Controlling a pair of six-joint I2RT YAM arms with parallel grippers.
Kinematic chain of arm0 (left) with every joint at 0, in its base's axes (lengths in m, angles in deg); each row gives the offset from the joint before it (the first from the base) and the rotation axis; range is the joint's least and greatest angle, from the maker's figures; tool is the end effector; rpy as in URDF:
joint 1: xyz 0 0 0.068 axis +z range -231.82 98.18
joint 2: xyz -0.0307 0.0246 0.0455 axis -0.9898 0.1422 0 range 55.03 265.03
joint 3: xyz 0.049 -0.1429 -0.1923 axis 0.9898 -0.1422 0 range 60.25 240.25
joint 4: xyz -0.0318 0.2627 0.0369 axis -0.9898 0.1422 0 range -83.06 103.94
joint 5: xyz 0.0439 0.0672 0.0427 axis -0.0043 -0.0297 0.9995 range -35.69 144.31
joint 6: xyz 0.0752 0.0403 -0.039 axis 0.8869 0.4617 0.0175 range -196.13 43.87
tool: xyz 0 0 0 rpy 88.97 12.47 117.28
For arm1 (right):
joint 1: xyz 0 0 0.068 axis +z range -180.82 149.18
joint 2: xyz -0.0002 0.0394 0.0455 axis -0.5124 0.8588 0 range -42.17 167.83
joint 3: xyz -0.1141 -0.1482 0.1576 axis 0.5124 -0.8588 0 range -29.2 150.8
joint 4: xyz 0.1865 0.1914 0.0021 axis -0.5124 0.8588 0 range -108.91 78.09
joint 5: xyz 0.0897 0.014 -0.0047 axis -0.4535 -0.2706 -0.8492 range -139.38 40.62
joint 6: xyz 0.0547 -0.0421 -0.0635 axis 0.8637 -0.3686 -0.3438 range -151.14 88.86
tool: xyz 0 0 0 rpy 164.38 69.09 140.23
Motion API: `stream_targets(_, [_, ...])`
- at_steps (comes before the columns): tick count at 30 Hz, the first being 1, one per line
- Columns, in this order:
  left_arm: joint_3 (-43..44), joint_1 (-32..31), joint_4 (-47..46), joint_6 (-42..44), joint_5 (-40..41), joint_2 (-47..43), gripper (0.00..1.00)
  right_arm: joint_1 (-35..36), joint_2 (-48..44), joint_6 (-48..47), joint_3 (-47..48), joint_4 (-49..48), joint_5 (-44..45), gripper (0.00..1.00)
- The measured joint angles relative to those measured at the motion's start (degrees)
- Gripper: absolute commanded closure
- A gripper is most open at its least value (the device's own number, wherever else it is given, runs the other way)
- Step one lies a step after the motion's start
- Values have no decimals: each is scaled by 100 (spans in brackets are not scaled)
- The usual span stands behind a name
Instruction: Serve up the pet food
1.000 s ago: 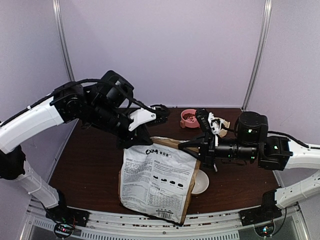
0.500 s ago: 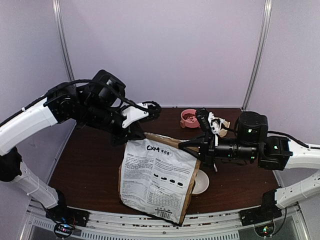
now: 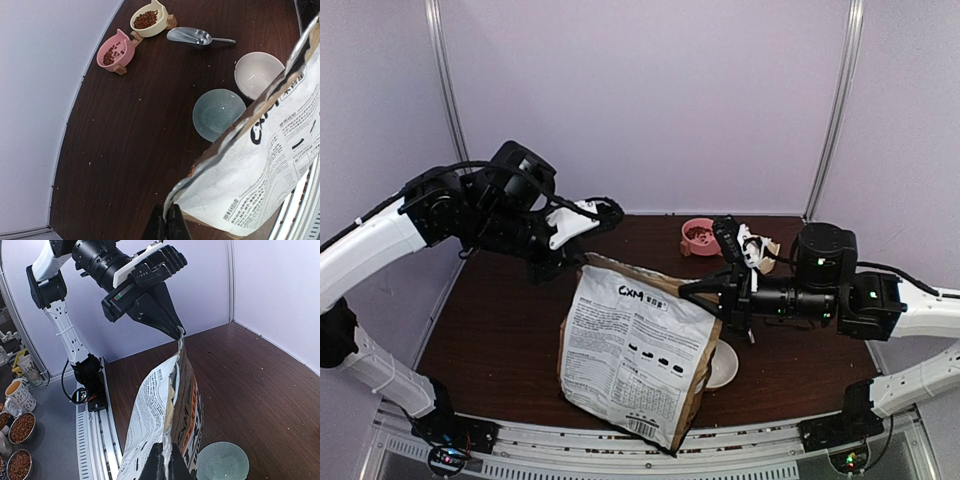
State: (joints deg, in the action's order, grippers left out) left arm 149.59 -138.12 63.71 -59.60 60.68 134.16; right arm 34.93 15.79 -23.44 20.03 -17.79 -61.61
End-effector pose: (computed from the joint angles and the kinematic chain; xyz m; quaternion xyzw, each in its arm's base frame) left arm 0.1859 -0.2617 0.3327 0.5341 0.7587 -0.0771 0.3650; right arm 0.1098 0.2875 0.3068 -0.4291 0.6320 0.4482 0.4643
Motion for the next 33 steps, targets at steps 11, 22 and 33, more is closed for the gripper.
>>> stream_targets(11, [-125, 0, -4, -72, -107, -210, 68, 0, 0, 0, 0, -11, 52, 82])
stream_targets(22, [-155, 374, -7, -730, -142, -1309, 13, 7, -337, 50, 149, 127, 107, 27])
stream_targets(33, [483, 1163, -483, -1878, -409, -809, 4, -822, 17, 704, 1891, 1735, 1495, 8])
